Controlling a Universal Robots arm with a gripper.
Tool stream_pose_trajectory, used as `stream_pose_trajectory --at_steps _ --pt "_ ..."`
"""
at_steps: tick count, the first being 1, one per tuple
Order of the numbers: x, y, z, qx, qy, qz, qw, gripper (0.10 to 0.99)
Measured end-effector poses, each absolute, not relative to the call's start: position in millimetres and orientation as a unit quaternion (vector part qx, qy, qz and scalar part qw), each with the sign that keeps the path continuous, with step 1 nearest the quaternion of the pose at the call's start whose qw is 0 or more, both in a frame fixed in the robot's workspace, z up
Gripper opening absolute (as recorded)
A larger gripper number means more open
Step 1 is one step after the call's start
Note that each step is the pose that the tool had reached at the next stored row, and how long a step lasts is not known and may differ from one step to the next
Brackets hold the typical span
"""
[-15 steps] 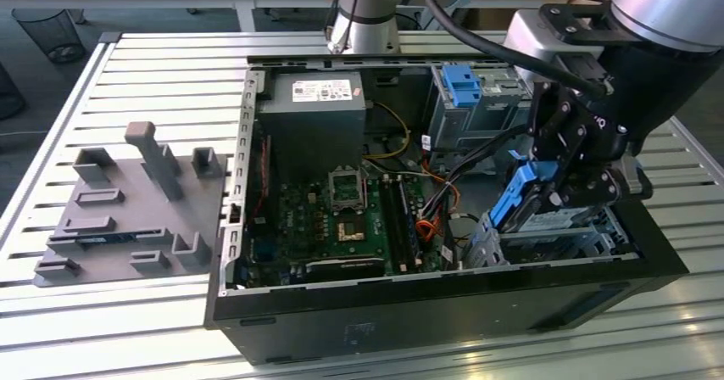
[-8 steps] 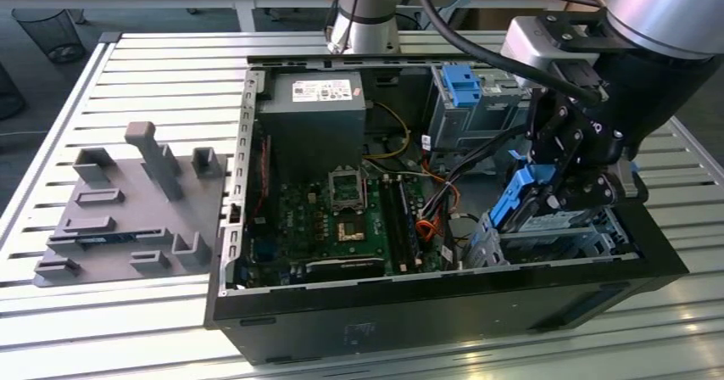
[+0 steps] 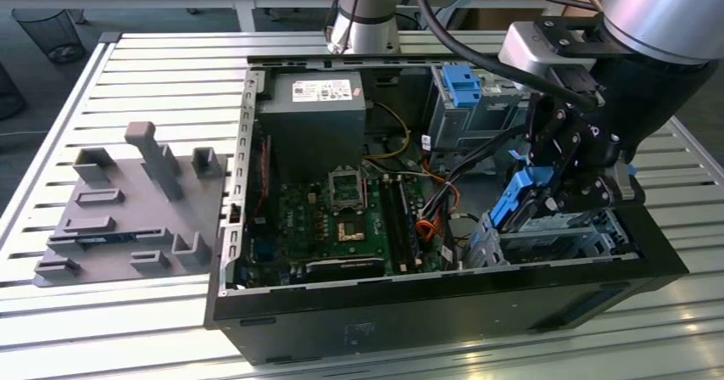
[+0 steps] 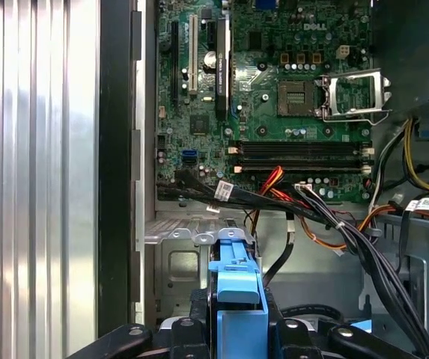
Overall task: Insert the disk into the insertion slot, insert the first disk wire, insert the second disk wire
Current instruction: 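Insert the disk into the insertion slot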
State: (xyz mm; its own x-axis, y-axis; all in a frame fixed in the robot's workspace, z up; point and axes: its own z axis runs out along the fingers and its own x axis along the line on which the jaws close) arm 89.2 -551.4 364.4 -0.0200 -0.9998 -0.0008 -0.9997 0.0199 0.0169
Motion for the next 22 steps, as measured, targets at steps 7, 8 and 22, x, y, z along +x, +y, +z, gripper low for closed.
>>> stream_pose_trajectory --at_steps 7,8,22 --pt "89.2 -551.4 360.1 0.7 -0.714 -0.006 0.006 0.365" --pt "89.2 -551.4 359.3 0.7 -0.714 -0.006 0.006 0.365" --pt "89.2 -551.4 350.3 0.7 -0.714 -0.006 0.006 0.361"
